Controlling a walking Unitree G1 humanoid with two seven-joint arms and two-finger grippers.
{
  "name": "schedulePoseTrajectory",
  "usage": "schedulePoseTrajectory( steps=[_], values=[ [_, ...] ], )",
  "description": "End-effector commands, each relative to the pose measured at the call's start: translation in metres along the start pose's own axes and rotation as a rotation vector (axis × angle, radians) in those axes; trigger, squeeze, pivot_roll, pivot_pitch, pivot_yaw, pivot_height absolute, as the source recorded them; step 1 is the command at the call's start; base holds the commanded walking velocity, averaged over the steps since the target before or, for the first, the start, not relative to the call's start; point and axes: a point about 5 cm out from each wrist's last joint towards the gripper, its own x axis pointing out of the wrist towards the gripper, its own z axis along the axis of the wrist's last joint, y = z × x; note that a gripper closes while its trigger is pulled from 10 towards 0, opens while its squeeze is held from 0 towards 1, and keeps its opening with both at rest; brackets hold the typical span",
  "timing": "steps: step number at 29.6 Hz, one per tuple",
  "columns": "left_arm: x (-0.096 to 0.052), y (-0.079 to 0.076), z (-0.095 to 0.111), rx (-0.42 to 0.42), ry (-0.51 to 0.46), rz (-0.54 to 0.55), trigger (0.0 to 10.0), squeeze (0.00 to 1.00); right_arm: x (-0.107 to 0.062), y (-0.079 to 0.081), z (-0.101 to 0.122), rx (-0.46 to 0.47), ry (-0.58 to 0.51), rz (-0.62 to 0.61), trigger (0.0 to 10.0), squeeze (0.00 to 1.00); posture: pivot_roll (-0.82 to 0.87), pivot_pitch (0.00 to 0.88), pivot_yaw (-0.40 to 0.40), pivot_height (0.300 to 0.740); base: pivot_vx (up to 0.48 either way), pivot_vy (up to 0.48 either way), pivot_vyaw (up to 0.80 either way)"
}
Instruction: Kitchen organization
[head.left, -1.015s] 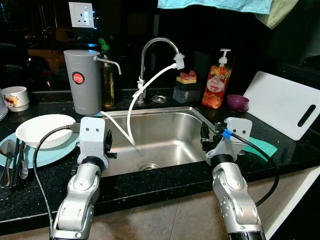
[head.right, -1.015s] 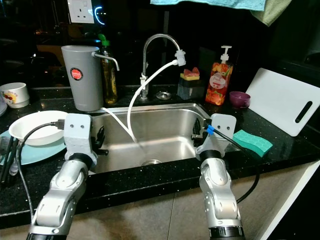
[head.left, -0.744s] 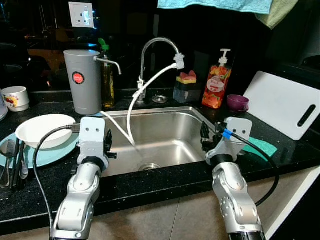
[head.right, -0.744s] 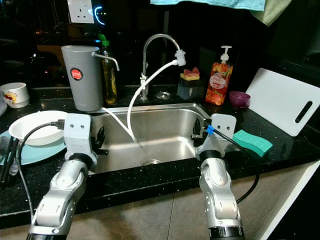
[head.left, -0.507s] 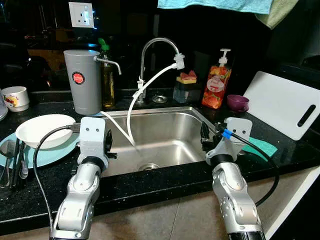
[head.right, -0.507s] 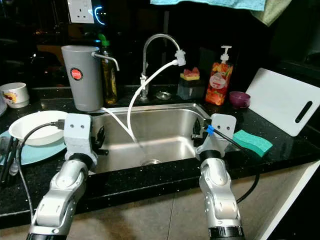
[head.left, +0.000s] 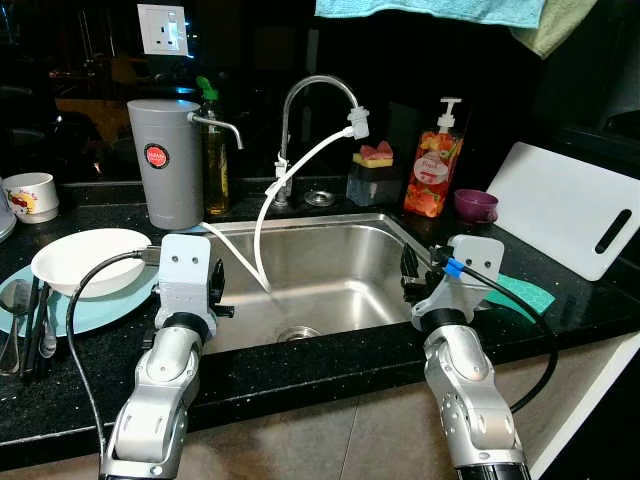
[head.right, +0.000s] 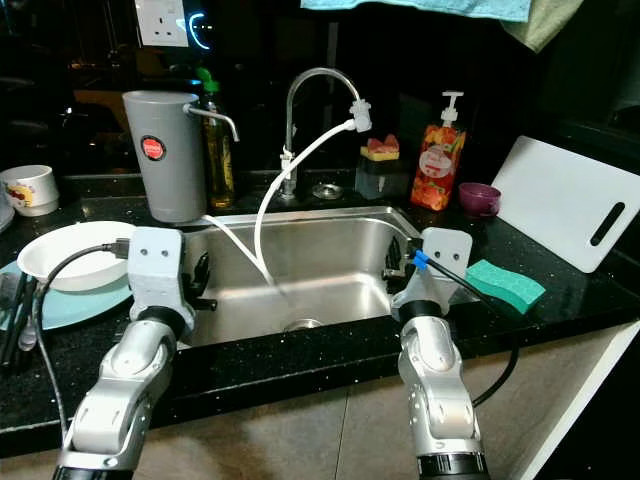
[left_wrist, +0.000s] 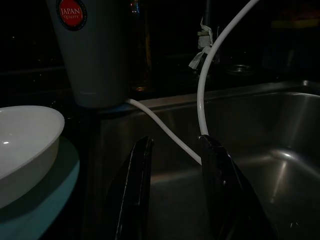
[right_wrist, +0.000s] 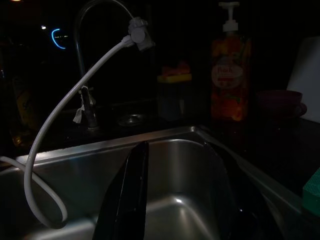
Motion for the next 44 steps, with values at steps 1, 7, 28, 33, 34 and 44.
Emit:
schedulePoseTrajectory(
  steps=[1,7,28,33,34,44],
  values=[
    [0.0000,0.0002,0.0009,0.018,0.000,-0.003,10.0,0.00,-0.0018,-0.0020,-0.0036,0.002,0.010,-0.010,10.0,0.00,0.15,0.000,-0.079,0.740,0.000,0.000,0.00],
    [0.0001,0.0005,0.0006,0.018,0.001,-0.002,10.0,0.00,-0.0012,-0.0022,-0.0034,0.000,0.009,-0.009,10.0,0.00,0.15,0.000,-0.081,0.740,0.000,0.000,0.00],
    [-0.0001,0.0006,0.0012,0.017,-0.003,0.001,10.0,0.00,0.0004,-0.0018,-0.0022,-0.003,0.005,-0.002,10.0,0.00,0.15,0.000,-0.087,0.740,0.000,0.000,0.00],
    [0.0001,0.0008,0.0010,0.019,-0.002,0.001,10.0,0.00,0.0005,-0.0017,-0.0025,-0.003,0.006,-0.002,10.0,0.00,0.15,0.000,-0.087,0.740,0.000,0.000,0.00],
    [0.0001,0.0010,0.0011,0.019,-0.002,0.001,10.0,0.00,0.0005,-0.0016,-0.0025,-0.002,0.006,-0.002,10.0,0.00,0.15,0.000,-0.086,0.740,0.000,0.000,0.00],
    [-0.0002,0.0021,0.0012,0.019,-0.002,0.005,10.0,0.00,0.0004,-0.0012,-0.0019,-0.001,0.004,-0.002,10.0,0.00,0.15,0.000,-0.083,0.740,0.000,0.000,0.00]
  ],
)
